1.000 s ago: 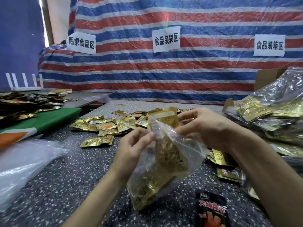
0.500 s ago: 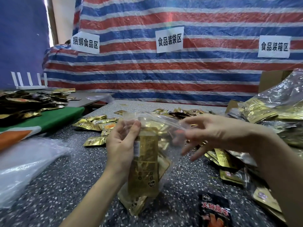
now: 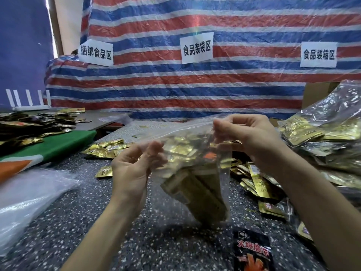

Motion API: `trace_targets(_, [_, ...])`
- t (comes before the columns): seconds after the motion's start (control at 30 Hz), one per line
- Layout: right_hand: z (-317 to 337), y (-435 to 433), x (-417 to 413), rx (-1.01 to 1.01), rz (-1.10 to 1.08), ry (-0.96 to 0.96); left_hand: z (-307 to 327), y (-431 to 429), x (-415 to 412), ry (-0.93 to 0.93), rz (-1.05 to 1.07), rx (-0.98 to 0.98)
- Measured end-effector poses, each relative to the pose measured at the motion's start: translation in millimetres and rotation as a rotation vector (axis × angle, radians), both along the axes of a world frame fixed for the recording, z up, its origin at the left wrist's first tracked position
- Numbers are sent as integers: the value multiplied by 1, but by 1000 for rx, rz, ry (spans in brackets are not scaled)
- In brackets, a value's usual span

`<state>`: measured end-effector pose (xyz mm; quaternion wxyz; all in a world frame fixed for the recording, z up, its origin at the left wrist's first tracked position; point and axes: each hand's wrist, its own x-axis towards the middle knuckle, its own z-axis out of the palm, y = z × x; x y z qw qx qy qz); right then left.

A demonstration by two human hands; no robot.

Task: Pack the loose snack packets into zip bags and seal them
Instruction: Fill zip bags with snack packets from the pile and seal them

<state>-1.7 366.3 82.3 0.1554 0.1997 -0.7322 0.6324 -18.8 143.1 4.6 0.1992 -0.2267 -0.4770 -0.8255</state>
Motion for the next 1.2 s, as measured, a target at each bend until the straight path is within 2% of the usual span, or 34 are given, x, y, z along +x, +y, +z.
trace_targets(0.13, [-1,6,-2,-105,17,-54,1,-2,4,13,-40,-22])
trace_targets(0.3, [-4,14,-1,-81,147,-161,2,-1,3,-17,58,-63])
trace_targets(0.5, [-4,15,-1,-65,131,-109,1,-5,1,48,131,-127])
trace_targets(0.67, [-6,9,-2,-78,37,-54,1,-3,2,127,223,-143])
trace_targets(0.8, [-9,5,-4,-105,38,-99,1,-2,4,161,264,-152])
trace_targets(1.07, [-7,0,-5,-69,68,-89,3,-1,4,114,266,-119])
trace_targets(1.2, [-3,0,-3,-41,15,-85,3,3,7,131,285,-184])
